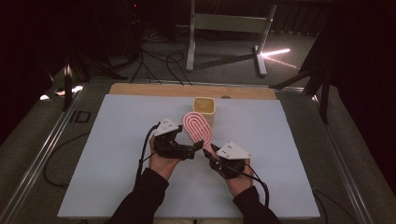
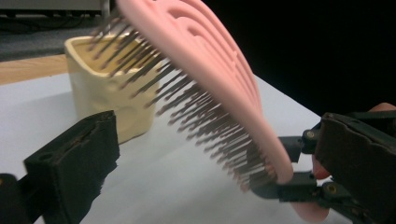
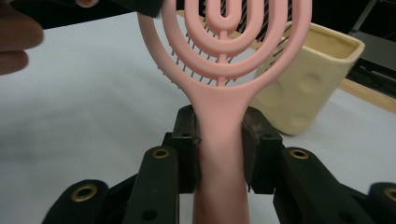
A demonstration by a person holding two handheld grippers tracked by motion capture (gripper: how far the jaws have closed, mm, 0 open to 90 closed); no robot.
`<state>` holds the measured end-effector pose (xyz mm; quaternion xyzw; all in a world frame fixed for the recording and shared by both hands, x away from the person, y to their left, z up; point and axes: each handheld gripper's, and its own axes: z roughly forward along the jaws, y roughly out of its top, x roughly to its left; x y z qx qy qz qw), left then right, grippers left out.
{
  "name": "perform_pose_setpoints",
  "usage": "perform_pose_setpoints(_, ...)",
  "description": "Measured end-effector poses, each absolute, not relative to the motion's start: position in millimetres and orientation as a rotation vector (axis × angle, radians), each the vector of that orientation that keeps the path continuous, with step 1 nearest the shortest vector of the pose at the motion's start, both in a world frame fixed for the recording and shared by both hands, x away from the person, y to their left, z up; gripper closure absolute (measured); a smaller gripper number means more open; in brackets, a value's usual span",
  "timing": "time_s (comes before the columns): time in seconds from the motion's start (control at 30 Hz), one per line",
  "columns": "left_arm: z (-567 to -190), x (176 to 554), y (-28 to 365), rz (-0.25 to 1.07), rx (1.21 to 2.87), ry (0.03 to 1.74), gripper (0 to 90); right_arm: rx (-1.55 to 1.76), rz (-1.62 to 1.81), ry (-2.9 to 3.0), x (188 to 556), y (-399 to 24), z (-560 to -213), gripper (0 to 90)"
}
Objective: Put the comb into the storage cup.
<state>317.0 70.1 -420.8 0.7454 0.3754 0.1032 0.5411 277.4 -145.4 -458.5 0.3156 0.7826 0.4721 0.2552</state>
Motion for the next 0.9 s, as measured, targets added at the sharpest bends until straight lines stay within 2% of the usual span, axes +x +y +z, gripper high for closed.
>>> perform_pose_setpoints(0.2,-423.0,318.9,59.5,0.240,1.795,0.915,12.9,0.860,1.282,2.121,276.6,-144.5,-460.3,70.0)
perform_pose_setpoints(0.57,-426.0,322.9,54.4,0.180,1.759,0.957,48.0,0.862,1.286,2.127,274.6,-141.0,-462.5,70.0)
perform_pose_setpoints(0.9,-426.2,319.9,51.6,0.136,1.718,0.928,59.3,0.868,1.278,2.137,275.5,-139.8,-464.8,70.1)
